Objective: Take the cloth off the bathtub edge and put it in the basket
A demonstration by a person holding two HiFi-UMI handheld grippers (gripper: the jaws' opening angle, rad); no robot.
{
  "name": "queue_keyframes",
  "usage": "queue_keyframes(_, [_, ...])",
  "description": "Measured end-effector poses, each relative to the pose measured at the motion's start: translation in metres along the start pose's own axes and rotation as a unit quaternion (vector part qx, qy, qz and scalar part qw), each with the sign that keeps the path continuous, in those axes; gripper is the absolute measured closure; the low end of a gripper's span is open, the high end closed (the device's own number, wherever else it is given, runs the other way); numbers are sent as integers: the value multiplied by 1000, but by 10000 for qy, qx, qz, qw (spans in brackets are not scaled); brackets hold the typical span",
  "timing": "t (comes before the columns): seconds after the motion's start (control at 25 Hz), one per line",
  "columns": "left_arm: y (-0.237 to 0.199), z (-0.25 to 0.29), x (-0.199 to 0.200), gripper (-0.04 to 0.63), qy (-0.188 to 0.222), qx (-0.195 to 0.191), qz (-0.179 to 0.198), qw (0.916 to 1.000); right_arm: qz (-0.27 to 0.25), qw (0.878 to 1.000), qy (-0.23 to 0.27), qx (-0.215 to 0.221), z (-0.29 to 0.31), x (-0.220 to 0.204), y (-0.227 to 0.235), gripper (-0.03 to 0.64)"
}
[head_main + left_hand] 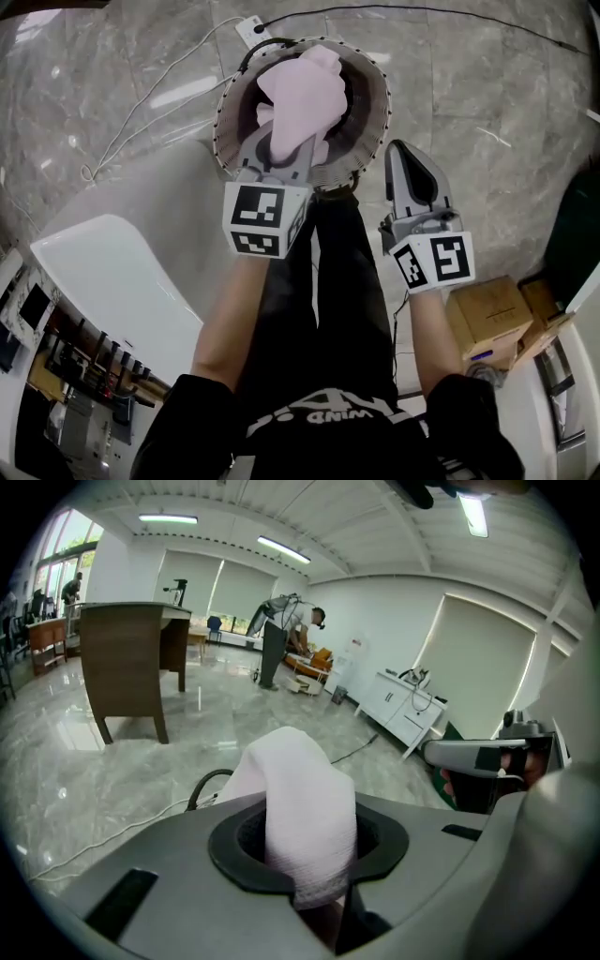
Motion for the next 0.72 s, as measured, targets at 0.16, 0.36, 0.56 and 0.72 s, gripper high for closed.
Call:
queue_keyframes(0.16, [1, 5, -12, 469, -199, -15, 209, 9996, 16, 10000, -39, 40, 1, -1, 2, 603])
queue_keyframes(0.36, [-9, 8, -28, 344, -526, 112, 203, 9983, 65, 10000, -48, 48, 2, -2, 5, 603])
queue_keyframes(0.56, [-14, -2, -28, 316, -459, 211, 166, 9986, 73, 10000, -47, 45, -3, -2, 3, 603])
queue_keyframes(0.72, [-6, -24, -14, 316, -408, 158, 159, 9989, 75, 9999, -70, 41, -20, 10, -5, 603])
Point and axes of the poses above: the fingertips, and each gripper's own axes: z forward along the fingers, y to its right, x out of its top, the point moved 1 cm from there along -z, backward along the fingers, and after that the axes turned 1 degree about -y, right-handed, at the moved point
